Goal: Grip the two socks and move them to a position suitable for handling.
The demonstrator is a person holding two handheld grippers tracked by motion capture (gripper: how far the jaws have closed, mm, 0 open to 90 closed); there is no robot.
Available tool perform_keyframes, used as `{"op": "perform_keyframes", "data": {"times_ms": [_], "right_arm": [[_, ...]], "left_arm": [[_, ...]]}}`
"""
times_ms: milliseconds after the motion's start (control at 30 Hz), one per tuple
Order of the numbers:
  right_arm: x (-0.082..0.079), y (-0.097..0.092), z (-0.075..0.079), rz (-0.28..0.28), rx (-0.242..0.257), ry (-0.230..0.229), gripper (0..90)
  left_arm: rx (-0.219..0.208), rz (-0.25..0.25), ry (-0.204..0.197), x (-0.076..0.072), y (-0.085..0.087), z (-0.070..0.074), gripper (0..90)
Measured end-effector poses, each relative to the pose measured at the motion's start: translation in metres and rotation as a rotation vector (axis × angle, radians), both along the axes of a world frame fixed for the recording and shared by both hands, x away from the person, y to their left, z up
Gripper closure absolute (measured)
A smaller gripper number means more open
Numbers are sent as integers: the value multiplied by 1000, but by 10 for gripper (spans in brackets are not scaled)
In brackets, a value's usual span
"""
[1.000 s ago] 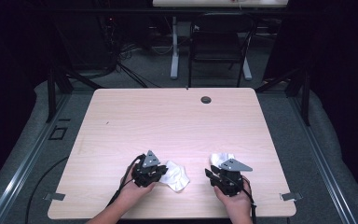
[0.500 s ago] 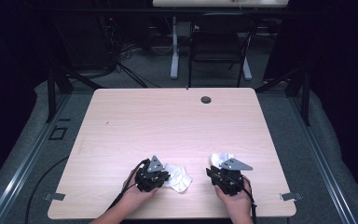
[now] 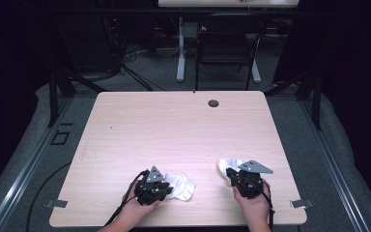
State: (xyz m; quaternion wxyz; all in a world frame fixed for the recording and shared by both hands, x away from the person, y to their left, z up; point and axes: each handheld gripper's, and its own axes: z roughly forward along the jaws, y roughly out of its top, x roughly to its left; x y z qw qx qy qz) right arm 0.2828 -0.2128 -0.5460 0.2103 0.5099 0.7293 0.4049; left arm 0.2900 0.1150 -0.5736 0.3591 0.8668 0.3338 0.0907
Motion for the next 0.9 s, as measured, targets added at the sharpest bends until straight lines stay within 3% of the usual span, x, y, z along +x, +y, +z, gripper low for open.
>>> {"op": "perform_keyframes", "data": {"times_ms": [167, 233, 267, 333, 400, 567, 800, 900], "right_arm": [[12, -11, -11, -79, -32, 47, 899], [14, -12, -14, -89, -33, 56, 899], [20, -14, -20, -108, -35, 94, 900], [22, -14, -22, -110, -37, 106, 900], [28, -7, -29, -94, -71, 136, 900], [35, 10, -29, -43, -99, 131, 900], [44, 33, -30, 20, -79, 131, 900], [53, 50, -31, 75, -72, 133, 900]], "left_arm": [[-10, 1, -10, -5, 2, -1, 731], [-11, 1, -10, -5, 2, -1, 732], [-9, -2, -9, -5, 2, -1, 733], [-9, -3, -9, -6, 2, -1, 736], [-10, -6, -6, -6, 2, -1, 736], [-14, -10, -2, -6, 2, -1, 735], [-21, -3, -6, -5, 2, -1, 729], [-22, -7, -8, -5, 0, -2, 729]]}}
